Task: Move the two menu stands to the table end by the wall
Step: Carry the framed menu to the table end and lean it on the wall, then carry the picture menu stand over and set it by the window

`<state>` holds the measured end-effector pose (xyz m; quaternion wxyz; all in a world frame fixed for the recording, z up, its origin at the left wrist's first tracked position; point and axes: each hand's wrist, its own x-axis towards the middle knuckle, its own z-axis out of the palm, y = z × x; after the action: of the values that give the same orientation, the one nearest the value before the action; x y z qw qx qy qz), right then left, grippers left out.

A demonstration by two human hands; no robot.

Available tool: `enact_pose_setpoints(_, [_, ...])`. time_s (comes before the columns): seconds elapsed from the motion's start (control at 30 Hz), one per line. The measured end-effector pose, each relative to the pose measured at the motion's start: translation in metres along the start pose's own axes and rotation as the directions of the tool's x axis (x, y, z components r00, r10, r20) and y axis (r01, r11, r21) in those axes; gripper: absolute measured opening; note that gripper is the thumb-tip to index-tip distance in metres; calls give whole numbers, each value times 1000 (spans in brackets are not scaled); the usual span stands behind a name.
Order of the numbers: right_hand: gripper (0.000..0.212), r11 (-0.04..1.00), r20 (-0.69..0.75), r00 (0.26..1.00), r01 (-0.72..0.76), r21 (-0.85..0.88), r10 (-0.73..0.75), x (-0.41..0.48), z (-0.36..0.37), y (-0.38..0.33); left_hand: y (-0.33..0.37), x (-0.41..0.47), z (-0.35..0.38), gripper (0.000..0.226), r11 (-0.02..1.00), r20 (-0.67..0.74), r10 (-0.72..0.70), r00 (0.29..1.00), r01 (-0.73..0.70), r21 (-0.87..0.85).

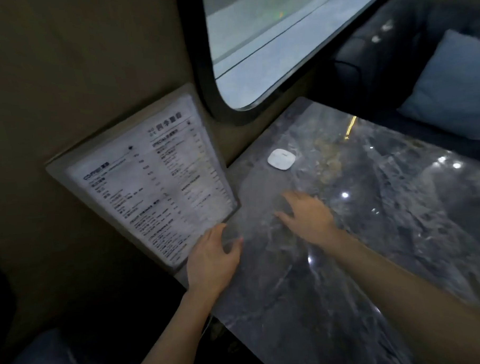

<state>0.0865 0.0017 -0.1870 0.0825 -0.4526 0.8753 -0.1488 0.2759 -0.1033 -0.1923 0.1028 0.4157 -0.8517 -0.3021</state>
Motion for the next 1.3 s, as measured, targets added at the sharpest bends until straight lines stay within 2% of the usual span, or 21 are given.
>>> enact_pose_setpoints(0.17, [55,991,-87,989,-124,-45,120,-53,-36,51,63,14,35,52,966,119,246,962,-253,51])
enact_pose_setpoints(0.3, [55,964,-170,951,-266,-28,258,-110,-59,94,124,10,65,54,888,157,456,876,-460,-17])
enact_pose_setpoints(0.4, [54,930,-206,911,-367,-12,357,-156,-73,125,170,-2,90,54,845,200,534,822,-527,-90])
enact_pose_setpoints(0.67, [51,748,-332,701,-663,21,631,-282,-103,201,272,-56,152,53,675,294,731,615,-715,-182])
enact_pose_setpoints(0.87, [51,590,-355,514,-794,146,781,-354,-121,253,323,-89,193,57,662,396,724,565,-730,-168])
enact_pose_setpoints(1.0, [44,468,-357,349,-816,339,867,-384,-133,289,350,-101,216,59,687,436,695,572,-708,-165])
enact_pose_setpoints(1.07, [41,399,-354,244,-781,480,903,-391,-139,307,363,-106,226,60,697,442,690,573,-690,-194])
enact_pose_setpoints(1.13, [48,332,-323,160,-730,597,933,-393,-145,323,374,-109,234,59,706,444,690,572,-668,-235])
enact_pose_setpoints(1.2, [61,301,-264,159,-663,686,951,-391,-152,335,383,-112,240,52,709,435,693,575,-652,-269])
enact_pose_setpoints(1.3, [69,358,-240,277,-544,759,930,-384,-158,344,393,-115,248,38,716,437,679,591,-665,-213])
